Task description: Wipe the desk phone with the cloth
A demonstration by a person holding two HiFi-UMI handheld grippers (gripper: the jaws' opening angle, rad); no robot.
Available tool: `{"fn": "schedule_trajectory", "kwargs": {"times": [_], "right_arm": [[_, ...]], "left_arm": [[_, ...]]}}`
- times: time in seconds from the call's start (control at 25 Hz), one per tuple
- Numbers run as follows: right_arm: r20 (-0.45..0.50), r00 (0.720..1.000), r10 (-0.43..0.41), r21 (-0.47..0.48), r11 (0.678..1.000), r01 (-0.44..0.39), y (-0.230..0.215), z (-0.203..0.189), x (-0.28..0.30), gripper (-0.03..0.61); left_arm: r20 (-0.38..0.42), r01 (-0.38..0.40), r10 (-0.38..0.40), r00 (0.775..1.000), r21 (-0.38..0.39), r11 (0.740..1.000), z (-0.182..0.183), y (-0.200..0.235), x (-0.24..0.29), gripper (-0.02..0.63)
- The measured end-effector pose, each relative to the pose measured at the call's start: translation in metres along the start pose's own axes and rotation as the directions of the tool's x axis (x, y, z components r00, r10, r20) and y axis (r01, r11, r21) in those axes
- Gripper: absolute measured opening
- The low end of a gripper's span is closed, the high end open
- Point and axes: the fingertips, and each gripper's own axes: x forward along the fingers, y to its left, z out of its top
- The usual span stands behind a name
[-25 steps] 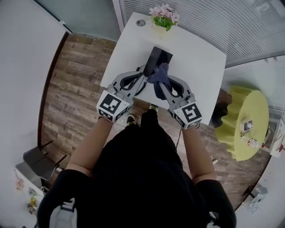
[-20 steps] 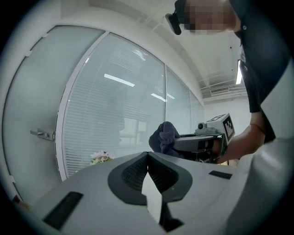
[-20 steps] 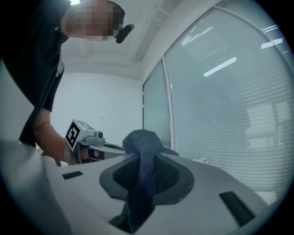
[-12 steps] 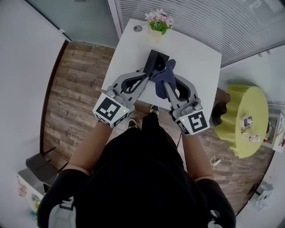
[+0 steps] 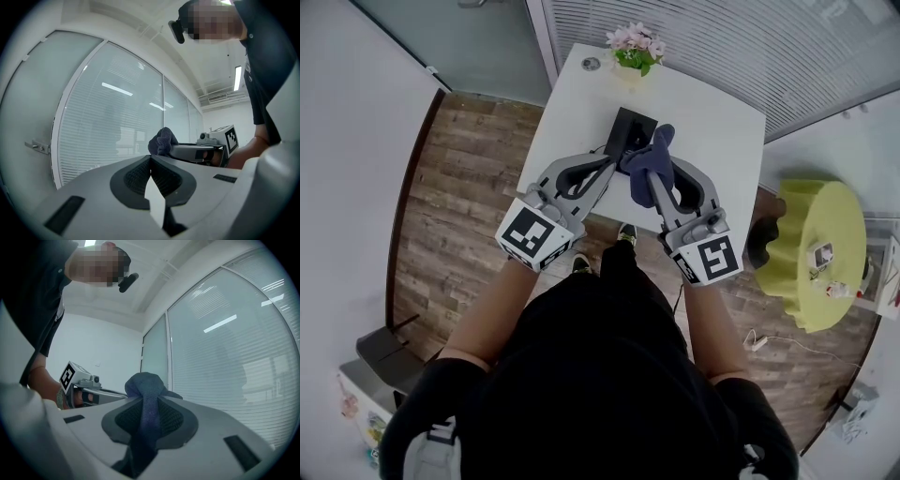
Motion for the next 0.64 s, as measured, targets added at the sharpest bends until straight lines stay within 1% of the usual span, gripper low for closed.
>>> {"fn": "schedule_trajectory", "kwargs": {"times": [0.36, 0.64], "right_arm": [[0.012, 1.000, -0.021, 0.003, 1.000, 0.021, -0.0066, 0.0026, -0.0009, 0.089], [0.011, 1.000, -0.023, 0.006, 1.000, 0.023, -0.0073, 0.0003, -0.0048, 0.087]], "left_arm": [[0.008, 0.008, -0.008, 1.000, -0.002, 1.000, 0.0017, -0.0036, 0.0039, 0.011], [0.003, 0.001, -0.001, 1.000, -0.001, 1.000, -0.0006, -0.0056, 0.0041, 0.011]]}}
